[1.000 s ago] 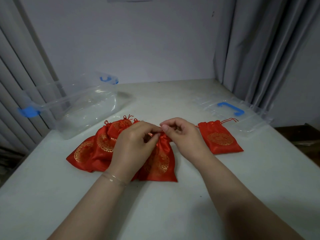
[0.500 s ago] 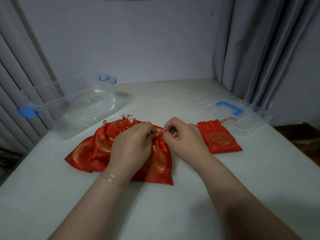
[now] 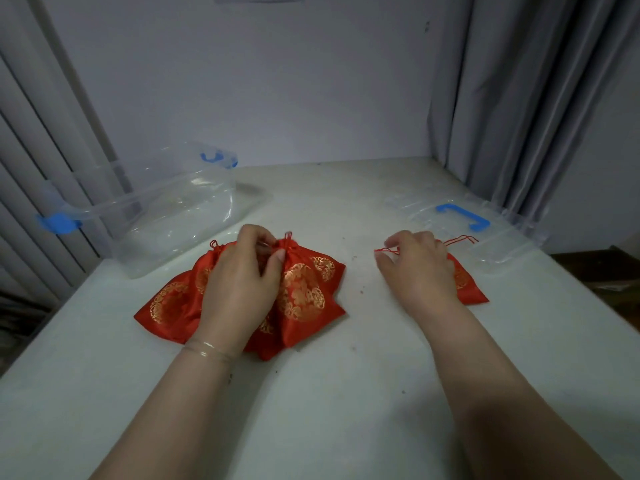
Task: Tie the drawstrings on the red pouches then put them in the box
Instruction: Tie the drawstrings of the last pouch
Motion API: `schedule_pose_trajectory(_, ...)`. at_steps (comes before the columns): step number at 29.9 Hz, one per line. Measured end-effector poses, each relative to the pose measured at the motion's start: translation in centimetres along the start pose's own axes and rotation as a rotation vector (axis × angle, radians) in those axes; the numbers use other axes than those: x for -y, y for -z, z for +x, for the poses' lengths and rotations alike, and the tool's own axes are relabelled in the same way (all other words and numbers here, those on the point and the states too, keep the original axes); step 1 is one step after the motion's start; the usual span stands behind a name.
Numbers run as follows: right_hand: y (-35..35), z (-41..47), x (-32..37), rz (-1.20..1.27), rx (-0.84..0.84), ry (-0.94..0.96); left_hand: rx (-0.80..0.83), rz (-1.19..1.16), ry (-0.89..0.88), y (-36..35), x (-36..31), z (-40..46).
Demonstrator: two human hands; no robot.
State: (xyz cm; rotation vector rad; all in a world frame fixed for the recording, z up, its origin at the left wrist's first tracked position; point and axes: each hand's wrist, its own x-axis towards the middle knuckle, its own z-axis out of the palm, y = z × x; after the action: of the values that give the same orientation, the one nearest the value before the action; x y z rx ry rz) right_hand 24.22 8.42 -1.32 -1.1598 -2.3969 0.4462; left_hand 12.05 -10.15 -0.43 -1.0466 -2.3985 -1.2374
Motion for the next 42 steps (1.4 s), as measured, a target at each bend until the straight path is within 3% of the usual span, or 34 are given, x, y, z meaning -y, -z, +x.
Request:
schedule_pose_trajectory(3, -0.2, 0.4, -0.7, -0.181, 0.128, -0.107, -0.077, 0.049, -0.011, 0.3, 0.1, -0.2)
schedule_pose_trajectory(6, -0.6, 0.8, -1.1, -0.247, 0.193, -0.162, -0.104, -0.087, -0.172, 0.7, -1.1, -0.4)
schedule_pose_trajectory(9, -0.6, 1.3, -1.7, -0.256, 0.224, -0.228, 0.105, -0.007, -0.368, 0.1, -1.6, -0.7)
schedule_pose_trajectory(13, -0.8, 1.9, -2.1, -0.25, 0.215, -0.257, 0.398, 0.254, -0.341, -1.3, -0.1, -0.7)
schedule_pose_trajectory(16, -0.8, 2.1, -2.2, -0.14, 0.154, -0.222, 0.296, 0.191, -0.344, -1.3, -0.1, -0.6)
schedule_pose_trajectory(19, -0.4, 1.6, -1.8, 0.101, -0.019, -0.115, 0.153, 0.056, -0.335, -0.7, -1.0, -0.8)
schedule_pose_trajectory(22, 0.3, 1.0, -0.3, 0.443, -0.141, 0.011, 0.197, -0.107, -0.247, -0.6, -1.7, -1.2)
schedule_pose_trajectory(26, 0.8, -1.3, 2.6, 0.788, -0.102, 0.164, 0.287, -0.462, 0.024, -0.9, -2.4, -1.1)
schedule_pose_trajectory(29, 0.1, -3.0, 4.0, 0.783, -0.058, 0.348, 0.37, -0.744, 0.216, -0.9, -2.9, -0.9)
schedule_pose_trajectory(32, -0.9, -3.8, 4.7, 0.7, 0.023, 0.513, 0.352, -0.871, 0.271, -0.4, -3.3, -0.9)
schedule_pose_trajectory(38, -1.1, -4.2, 4.8, 0.75, 0.161, 0.59, 0.24, -0.79, 0.333, -0.8, -2.7, -0.7)
schedule_pose_trajectory(42, -0.4, -4.3, 4.8, 0.81, 0.018, 0.625, 0.212, -0.823, 0.362, -0.8, -2.9, -0.7)
